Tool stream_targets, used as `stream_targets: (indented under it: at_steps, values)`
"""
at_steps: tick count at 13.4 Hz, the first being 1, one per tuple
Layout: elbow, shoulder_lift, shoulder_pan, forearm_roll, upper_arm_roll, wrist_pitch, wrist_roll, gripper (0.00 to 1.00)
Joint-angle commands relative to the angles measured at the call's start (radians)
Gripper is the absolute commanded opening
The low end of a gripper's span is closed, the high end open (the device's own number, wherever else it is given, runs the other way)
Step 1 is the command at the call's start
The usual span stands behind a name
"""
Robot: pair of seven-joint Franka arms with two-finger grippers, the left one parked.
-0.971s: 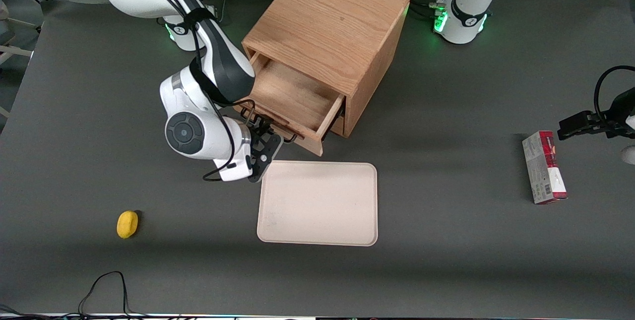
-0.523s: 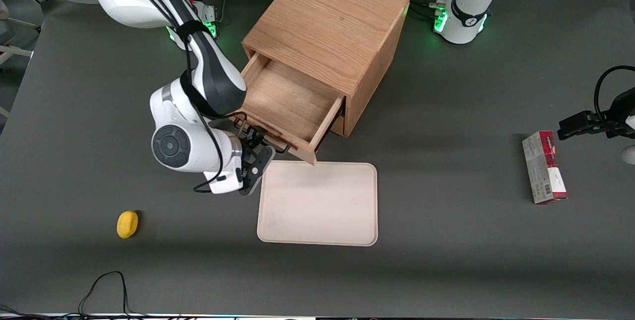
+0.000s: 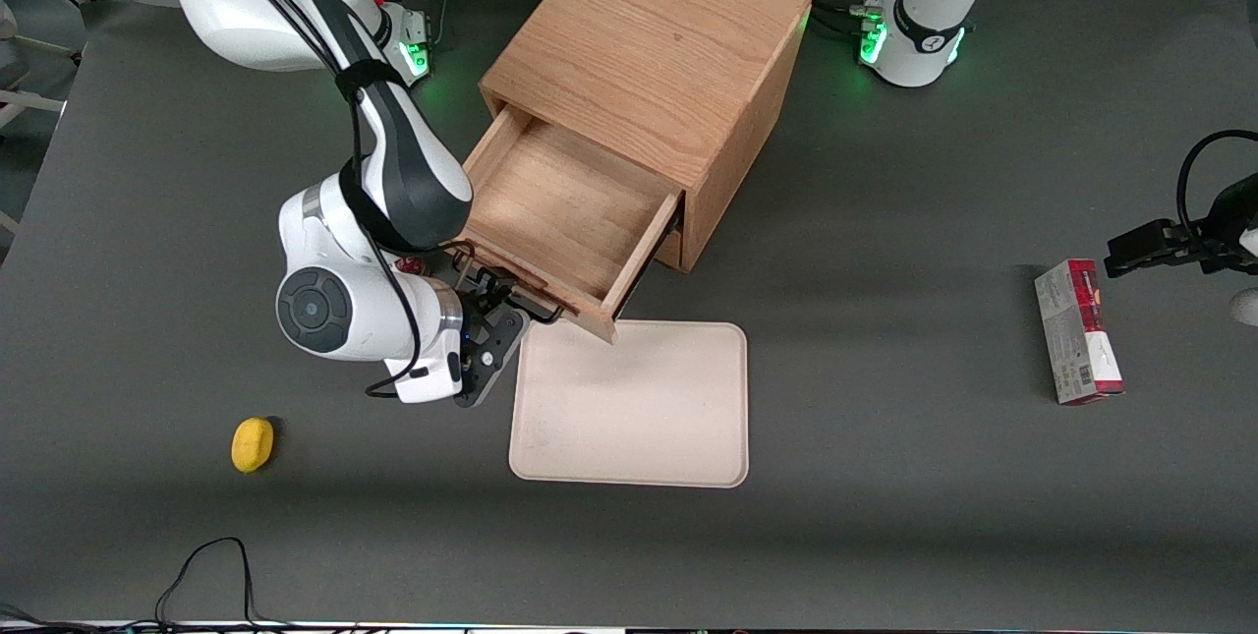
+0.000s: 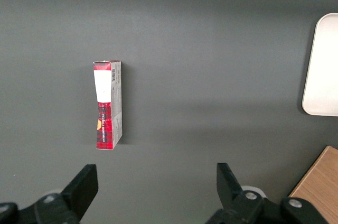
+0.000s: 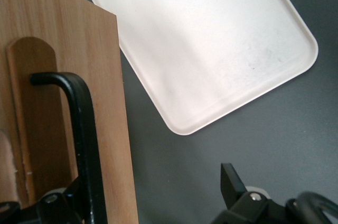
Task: Open upper drawer
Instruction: 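Pull the upper drawer outward by its handle with the right gripper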
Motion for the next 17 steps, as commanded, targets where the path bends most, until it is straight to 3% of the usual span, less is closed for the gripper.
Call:
stream_targets:
  at_steps: [1,17]
  values:
    - [0.075,0.050,-0.013,-0.010,0.002,-0.008,-0.019,1.00]
    - [0.130,0.073,-0.073,-0.002,0.003,-0.003,-0.018,1.00]
